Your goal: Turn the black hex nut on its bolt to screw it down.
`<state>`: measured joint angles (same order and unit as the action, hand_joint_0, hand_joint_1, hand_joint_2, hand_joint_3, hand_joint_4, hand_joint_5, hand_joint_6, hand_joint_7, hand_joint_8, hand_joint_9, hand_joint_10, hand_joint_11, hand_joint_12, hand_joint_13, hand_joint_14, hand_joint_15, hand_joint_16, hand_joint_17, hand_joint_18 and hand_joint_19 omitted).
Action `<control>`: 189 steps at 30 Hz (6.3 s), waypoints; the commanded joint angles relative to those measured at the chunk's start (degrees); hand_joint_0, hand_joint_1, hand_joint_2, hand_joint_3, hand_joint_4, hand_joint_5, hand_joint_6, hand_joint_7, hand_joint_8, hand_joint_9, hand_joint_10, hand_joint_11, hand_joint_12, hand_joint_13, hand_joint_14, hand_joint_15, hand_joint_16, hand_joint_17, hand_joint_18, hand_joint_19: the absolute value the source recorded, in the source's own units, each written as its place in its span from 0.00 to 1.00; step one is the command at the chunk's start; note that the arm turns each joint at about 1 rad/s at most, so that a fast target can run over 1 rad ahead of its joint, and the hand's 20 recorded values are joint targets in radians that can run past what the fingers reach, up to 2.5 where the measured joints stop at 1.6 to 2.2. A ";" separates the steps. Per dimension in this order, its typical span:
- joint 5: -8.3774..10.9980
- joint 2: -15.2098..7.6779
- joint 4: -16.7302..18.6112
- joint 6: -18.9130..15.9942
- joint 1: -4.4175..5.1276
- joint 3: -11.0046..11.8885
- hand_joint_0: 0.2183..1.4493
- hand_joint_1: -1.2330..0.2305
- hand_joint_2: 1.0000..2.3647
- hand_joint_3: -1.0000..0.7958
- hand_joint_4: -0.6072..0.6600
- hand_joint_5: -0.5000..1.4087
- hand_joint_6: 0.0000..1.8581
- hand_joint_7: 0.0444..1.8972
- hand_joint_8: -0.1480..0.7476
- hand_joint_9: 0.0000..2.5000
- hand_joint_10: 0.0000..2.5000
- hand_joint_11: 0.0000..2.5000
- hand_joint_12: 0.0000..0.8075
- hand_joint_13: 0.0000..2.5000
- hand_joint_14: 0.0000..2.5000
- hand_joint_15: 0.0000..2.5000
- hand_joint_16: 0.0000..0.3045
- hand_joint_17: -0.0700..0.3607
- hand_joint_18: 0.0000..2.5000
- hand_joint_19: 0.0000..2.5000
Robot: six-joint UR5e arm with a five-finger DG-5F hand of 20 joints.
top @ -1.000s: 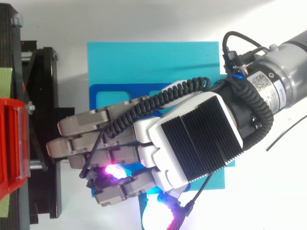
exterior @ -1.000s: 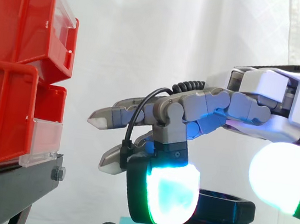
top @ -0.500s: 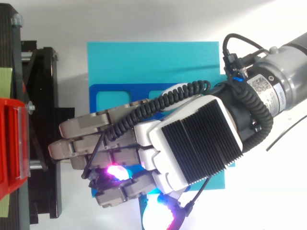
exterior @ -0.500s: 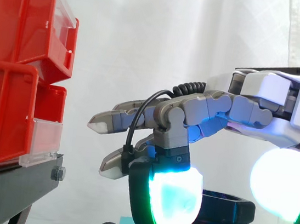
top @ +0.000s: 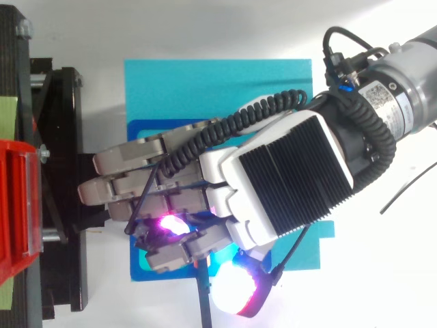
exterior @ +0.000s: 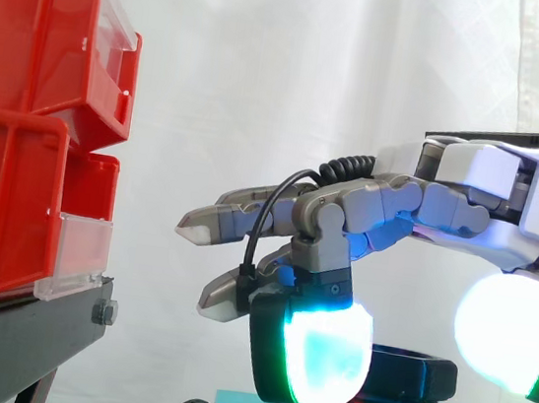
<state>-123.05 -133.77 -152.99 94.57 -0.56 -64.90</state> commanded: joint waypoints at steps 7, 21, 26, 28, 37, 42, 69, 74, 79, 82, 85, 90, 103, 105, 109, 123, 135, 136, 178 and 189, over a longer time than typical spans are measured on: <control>-1.75 0.00 1.20 0.00 -1.46 0.04 0.19 0.68 0.00 0.28 0.58 0.25 0.27 0.77 0.41 0.32 0.00 0.02 0.40 0.16 0.00 0.00 0.15 0.39 0.09 0.06; -4.04 0.00 1.73 0.00 -3.66 0.04 0.19 0.68 0.00 0.28 0.58 0.25 0.27 0.77 0.41 0.32 0.00 0.02 0.40 0.16 0.00 0.00 0.14 0.39 0.09 0.06; -5.35 0.00 2.78 0.00 -4.63 -0.05 0.19 0.68 0.00 0.28 0.58 0.25 0.27 0.76 0.41 0.32 0.00 0.02 0.40 0.16 0.00 0.00 0.15 0.39 0.10 0.06; -5.88 0.00 3.04 0.00 -4.89 -0.05 0.19 0.68 0.00 0.28 0.58 0.25 0.27 0.75 0.41 0.32 0.00 0.02 0.40 0.16 0.00 0.00 0.15 0.39 0.10 0.06; -8.96 0.00 3.75 -0.53 -6.39 0.74 0.19 0.68 0.00 0.28 0.58 0.25 0.27 0.73 0.41 0.32 0.00 0.02 0.40 0.16 0.00 0.00 0.15 0.39 0.10 0.06; -9.22 0.00 1.37 -2.64 -5.95 3.64 0.19 0.68 0.00 0.28 0.59 0.25 0.27 0.69 0.41 0.32 0.00 0.02 0.40 0.16 0.00 0.00 0.15 0.39 0.10 0.06; 2.47 0.00 -2.05 -2.64 2.58 1.89 0.19 0.68 0.00 0.28 0.62 0.23 0.27 0.54 0.40 0.31 0.00 0.02 0.40 0.14 0.00 0.00 0.15 0.40 0.09 0.06; 2.29 -0.09 -2.67 -2.37 2.67 1.80 0.19 0.68 0.00 0.28 0.62 0.23 0.27 0.51 0.39 0.29 0.00 0.01 0.40 0.13 0.00 0.00 0.15 0.40 0.07 0.06; 1.59 0.00 -4.16 -0.79 2.14 1.80 0.20 0.68 0.00 0.28 0.58 0.24 0.27 0.61 0.39 0.29 0.00 0.01 0.40 0.12 0.00 0.00 0.15 0.39 0.05 0.06; 0.71 -0.09 -4.69 -0.18 1.88 1.71 0.20 0.68 0.00 0.28 0.56 0.24 0.27 0.68 0.39 0.29 0.00 0.01 0.40 0.11 0.00 0.00 0.15 0.39 0.05 0.05; -0.08 0.00 -5.39 0.44 1.44 1.80 0.20 0.68 0.00 0.28 0.55 0.25 0.27 0.72 0.39 0.28 0.00 0.01 0.40 0.11 0.00 0.00 0.15 0.39 0.05 0.06; -0.43 0.00 -5.22 2.02 1.00 1.80 0.20 0.68 0.00 0.28 0.56 0.25 0.27 0.74 0.39 0.28 0.00 0.01 0.40 0.11 0.00 0.00 0.15 0.40 0.04 0.06; -0.43 0.00 -5.13 5.10 0.21 1.71 0.20 0.68 0.00 0.28 0.56 0.25 0.27 0.77 0.40 0.29 0.00 0.01 0.41 0.11 0.00 0.00 0.15 0.40 0.05 0.06; -0.43 -0.09 -5.13 5.19 0.12 1.71 0.20 0.68 0.00 0.28 0.56 0.25 0.27 0.78 0.40 0.29 0.00 0.01 0.41 0.11 0.00 0.00 0.15 0.40 0.05 0.06; -0.43 0.00 -4.51 5.63 -0.15 1.80 0.20 0.68 0.00 0.28 0.56 0.25 0.27 0.77 0.40 0.29 0.00 0.01 0.42 0.11 0.00 0.00 0.15 0.40 0.05 0.06; -1.22 0.00 -3.90 5.63 -0.94 1.80 0.20 0.68 0.00 0.28 0.57 0.25 0.27 0.77 0.40 0.29 0.00 0.01 0.43 0.11 0.00 0.00 0.15 0.40 0.06 0.07; -1.84 0.00 -3.11 5.63 -1.38 1.80 0.20 0.68 0.00 0.28 0.57 0.25 0.27 0.77 0.41 0.29 0.00 0.01 0.44 0.12 0.00 0.00 0.15 0.40 0.06 0.07; -1.93 0.00 -3.11 5.63 -1.38 1.80 0.20 0.68 0.00 0.28 0.57 0.25 0.27 0.77 0.41 0.29 0.00 0.01 0.44 0.12 0.00 0.00 0.15 0.40 0.06 0.07; 1.15 -1.49 -2.67 5.27 1.70 3.82 0.13 0.37 0.00 0.28 0.65 0.24 0.27 0.68 0.43 0.28 0.00 0.02 0.45 0.10 0.00 0.00 0.18 0.44 0.05 0.04; -0.26 -1.67 -2.32 5.19 1.26 4.17 0.13 0.47 0.00 0.28 0.66 0.24 0.27 0.66 0.44 0.28 0.00 0.02 0.47 0.10 0.00 0.00 0.18 0.44 0.06 0.06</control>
<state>-122.78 -135.43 -155.38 99.76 0.90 -61.01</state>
